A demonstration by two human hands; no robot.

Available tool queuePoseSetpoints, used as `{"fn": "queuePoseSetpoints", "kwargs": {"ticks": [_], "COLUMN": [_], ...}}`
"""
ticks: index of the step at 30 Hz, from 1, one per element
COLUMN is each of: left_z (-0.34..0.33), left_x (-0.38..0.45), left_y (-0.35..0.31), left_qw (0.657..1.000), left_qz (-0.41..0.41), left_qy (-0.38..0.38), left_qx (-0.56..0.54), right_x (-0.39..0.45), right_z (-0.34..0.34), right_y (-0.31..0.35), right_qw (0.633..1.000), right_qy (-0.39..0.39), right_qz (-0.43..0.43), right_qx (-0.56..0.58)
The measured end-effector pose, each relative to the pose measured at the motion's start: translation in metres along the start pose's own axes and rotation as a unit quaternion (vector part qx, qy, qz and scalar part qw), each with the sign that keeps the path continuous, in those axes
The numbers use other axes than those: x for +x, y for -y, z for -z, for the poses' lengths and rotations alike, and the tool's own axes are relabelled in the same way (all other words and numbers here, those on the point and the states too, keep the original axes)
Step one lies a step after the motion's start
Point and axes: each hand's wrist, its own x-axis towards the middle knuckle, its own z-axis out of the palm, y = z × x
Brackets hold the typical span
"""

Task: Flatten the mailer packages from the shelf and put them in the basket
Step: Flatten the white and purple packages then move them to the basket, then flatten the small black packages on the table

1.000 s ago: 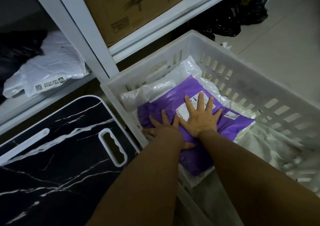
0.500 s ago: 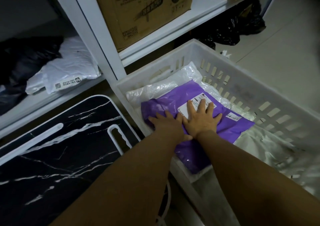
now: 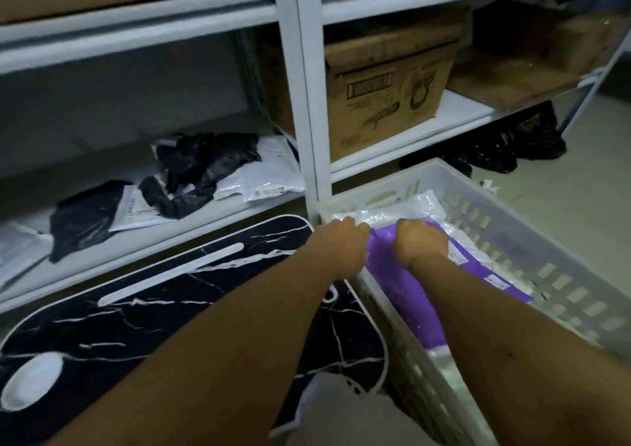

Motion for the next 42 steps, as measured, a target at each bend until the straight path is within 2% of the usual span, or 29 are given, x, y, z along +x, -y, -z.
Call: {"fn": "queuePoseSetpoints", "kwargs": {"ticks": [4, 8, 12, 17, 25, 34, 37, 42], "left_z": [0.03, 0.04, 0.032, 0.006, -0.041, -0.058, -0.057, -0.047], "left_x": [-0.05, -0.098, -0.147, -0.179, -0.18, -0.17, -0.171, -0.177], "left_y": [0.043, 0.095, 0.158, 0.219, 0.272, 0.289, 0.288, 0.283], "left_qw": [0.998, 0.992, 0.978, 0.953, 0.913, 0.898, 0.899, 0.9], "left_qz": [0.053, 0.12, 0.193, 0.273, 0.339, 0.346, 0.343, 0.346], "left_qy": [-0.019, -0.034, -0.053, -0.087, -0.136, -0.145, -0.145, -0.155], "left_qx": [-0.028, -0.031, -0.05, -0.096, -0.182, -0.23, -0.23, -0.216], "right_x": [-0.019, -0.034, -0.049, -0.06, -0.041, -0.006, -0.006, -0.015], "right_z": [0.03, 0.046, 0.051, 0.047, 0.035, 0.021, 0.025, 0.046], "right_y": [0.054, 0.118, 0.194, 0.27, 0.362, 0.4, 0.402, 0.393], "right_qw": [0.995, 0.986, 0.972, 0.956, 0.961, 0.971, 0.967, 0.956], "right_qy": [-0.05, -0.05, -0.064, -0.08, -0.04, 0.014, -0.002, -0.086], "right_qz": [0.086, 0.16, 0.226, 0.279, 0.267, 0.224, 0.236, 0.252], "right_qx": [0.001, -0.005, -0.011, 0.037, 0.057, 0.087, 0.092, 0.121]}}
